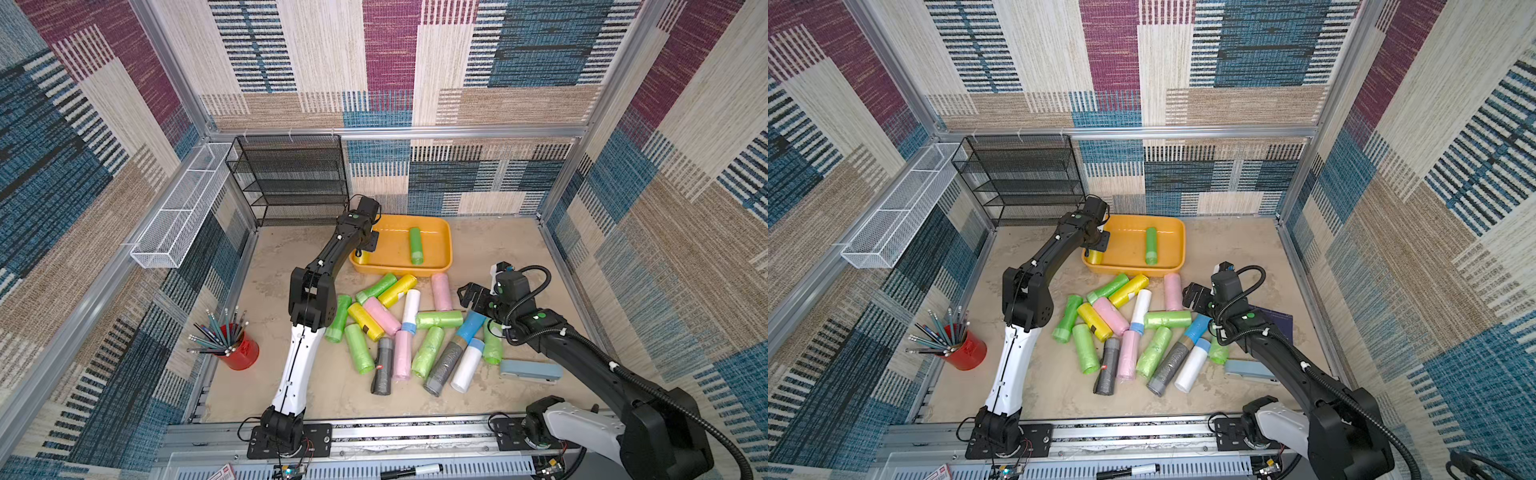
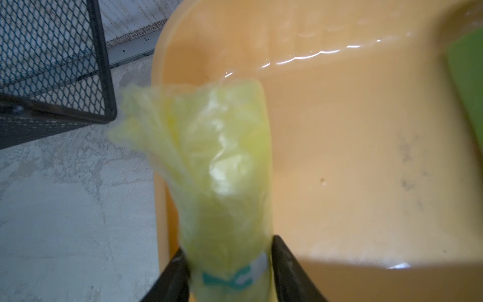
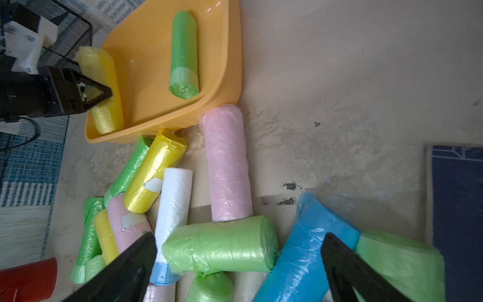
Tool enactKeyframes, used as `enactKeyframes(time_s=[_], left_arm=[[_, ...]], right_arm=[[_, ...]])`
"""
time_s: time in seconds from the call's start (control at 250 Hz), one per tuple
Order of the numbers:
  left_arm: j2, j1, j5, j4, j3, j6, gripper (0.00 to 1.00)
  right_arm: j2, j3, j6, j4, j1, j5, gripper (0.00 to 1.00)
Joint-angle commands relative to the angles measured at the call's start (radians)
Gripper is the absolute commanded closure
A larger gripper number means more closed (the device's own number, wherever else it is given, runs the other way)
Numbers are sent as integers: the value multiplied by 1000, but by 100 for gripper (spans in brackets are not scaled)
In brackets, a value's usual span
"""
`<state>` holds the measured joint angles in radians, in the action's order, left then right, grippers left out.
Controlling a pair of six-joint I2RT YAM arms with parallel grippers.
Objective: Put the roll of trash bags into the storage box
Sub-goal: Place the roll of trash bags in the storage box.
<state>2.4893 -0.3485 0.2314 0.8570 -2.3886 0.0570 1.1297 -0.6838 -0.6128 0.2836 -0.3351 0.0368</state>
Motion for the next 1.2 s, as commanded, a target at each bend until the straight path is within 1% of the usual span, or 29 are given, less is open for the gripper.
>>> enactKeyframes(time_s=[0.0, 0.08, 0.176, 0.236, 0.252, 0.264, 0.272, 0.28, 0.292, 0.36, 0.48, 0.572, 0.656, 0.74, 0.88, 0.964, 1.02, 1.108, 1.132, 1.192], left_arm=[[-34, 3, -10, 2, 2, -12, 39], [-58, 2, -30, 2, 10, -3, 34], [-112, 0, -72, 15, 40, 26, 31], [-156, -2, -110, 43, 54, 53, 29], [-170, -3, -119, 48, 57, 59, 23], [-176, -4, -124, 54, 61, 62, 13], [-183, -5, -126, 56, 63, 64, 3], [-191, -6, -128, 58, 65, 65, 0], [-202, -7, -129, 62, 71, 68, 2], [-274, -16, -133, 64, 118, 77, 2], [-402, -28, -142, 64, 213, 137, 2], [-495, -39, -155, 62, 296, 183, 2], [-562, -58, -150, 24, 386, 211, 2], [-620, -88, -151, -58, 492, 223, 2], [-735, -136, -177, -245, 690, 238, 2], [-787, -145, -217, -279, 747, 272, 2], [-823, -151, -239, -291, 780, 288, 2], [-879, -159, -297, -292, 821, 306, 2], [-896, -159, -317, -293, 834, 312, 2], [-942, -161, -347, -295, 874, 326, 2]], right_arm=[[0, -20, 12, 59, 1, -36, 1], [-5, -38, 15, 80, 1, -25, 1], [-7, -55, -13, 108, 3, -34, 1], [-9, -62, -39, 130, 8, -14, 1], [-9, -63, -43, 138, 10, -7, 1], [-7, -65, -46, 148, 10, -1, 1], [-6, -66, -47, 151, 11, 0, 1], [-6, -67, -48, 155, 11, 1, 1], [-3, -69, -48, 165, 11, 1, 1], [15, -82, -64, 252, 23, -24, 1], [55, -107, -114, 467, 41, -89, 1], [49, -99, -116, 540, 42, -101, 1], [18, -72, -86, 521, 44, -111, 1], [0, -32, -52, 459, 47, -108, 1], [22, 32, -13, 340, 56, -43, 1], [40, 21, -13, 324, 57, -17, 1], [29, 23, -17, 316, 57, -14, 0], [1, 43, -24, 281, 57, -5, 2], [-2, 50, -27, 275, 57, -3, 3], [-3, 72, -31, 261, 57, 1, 10]])
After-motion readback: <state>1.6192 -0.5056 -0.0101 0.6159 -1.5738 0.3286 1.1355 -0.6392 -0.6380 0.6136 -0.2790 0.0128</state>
